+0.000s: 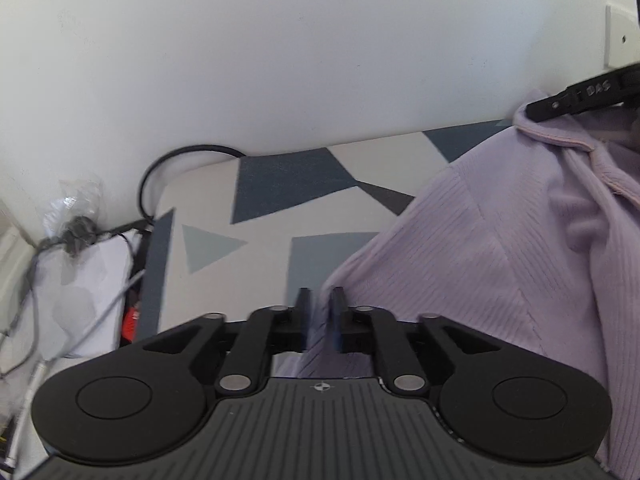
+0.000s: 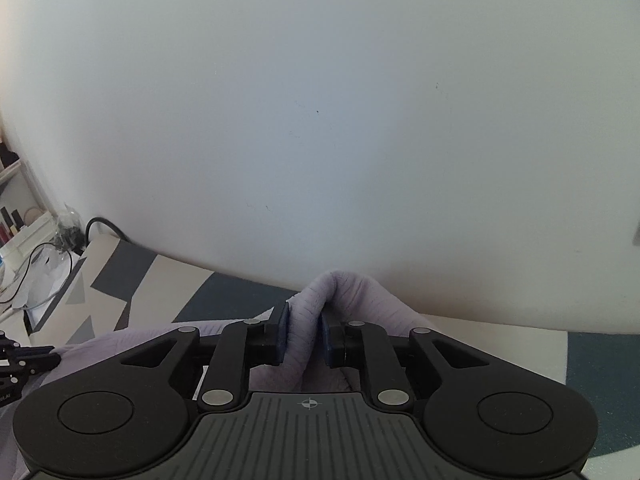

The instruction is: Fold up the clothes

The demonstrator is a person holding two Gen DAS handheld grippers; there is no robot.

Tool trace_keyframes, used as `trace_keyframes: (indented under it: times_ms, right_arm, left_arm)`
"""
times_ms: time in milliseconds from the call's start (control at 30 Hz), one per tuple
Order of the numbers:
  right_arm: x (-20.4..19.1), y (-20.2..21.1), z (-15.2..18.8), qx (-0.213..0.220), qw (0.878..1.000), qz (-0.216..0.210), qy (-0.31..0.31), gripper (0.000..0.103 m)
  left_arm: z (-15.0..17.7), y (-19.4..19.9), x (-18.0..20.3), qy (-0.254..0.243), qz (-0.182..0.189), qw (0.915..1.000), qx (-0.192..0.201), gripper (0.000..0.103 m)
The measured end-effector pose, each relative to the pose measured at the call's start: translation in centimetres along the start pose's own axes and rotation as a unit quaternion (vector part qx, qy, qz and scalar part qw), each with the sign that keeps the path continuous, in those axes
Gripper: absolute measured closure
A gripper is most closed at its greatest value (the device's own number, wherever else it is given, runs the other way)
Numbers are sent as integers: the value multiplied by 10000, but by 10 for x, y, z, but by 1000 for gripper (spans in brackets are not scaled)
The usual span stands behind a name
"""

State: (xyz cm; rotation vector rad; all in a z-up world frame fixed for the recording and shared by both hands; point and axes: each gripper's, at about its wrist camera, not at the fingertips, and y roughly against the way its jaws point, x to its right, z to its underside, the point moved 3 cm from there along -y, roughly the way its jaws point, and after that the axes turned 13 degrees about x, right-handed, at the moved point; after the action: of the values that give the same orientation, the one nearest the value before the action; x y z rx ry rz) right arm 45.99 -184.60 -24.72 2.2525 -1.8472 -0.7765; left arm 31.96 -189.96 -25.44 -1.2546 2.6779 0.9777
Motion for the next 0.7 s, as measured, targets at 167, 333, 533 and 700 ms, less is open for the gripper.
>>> trace_keyframes:
  times_ms: [167, 333, 533, 700]
  right_arm:
    - [-10, 30, -14, 230, 9987, 459, -41, 14]
    - [-13, 101, -38, 747, 9923, 971, -157, 1]
    - [-5, 212, -37, 1103, 9762, 1859, -150, 1]
    - [7, 315, -6, 1117, 9598, 2555, -336, 1]
  left_arm:
    - [-5, 19, -17, 461, 51, 9989, 47, 3]
    - [-2, 65, -24, 544, 112, 9981, 251, 3]
    - [22, 135, -31, 958, 588, 9932, 296, 1]
    - [47, 172, -33, 1360, 1042, 9849, 269, 1]
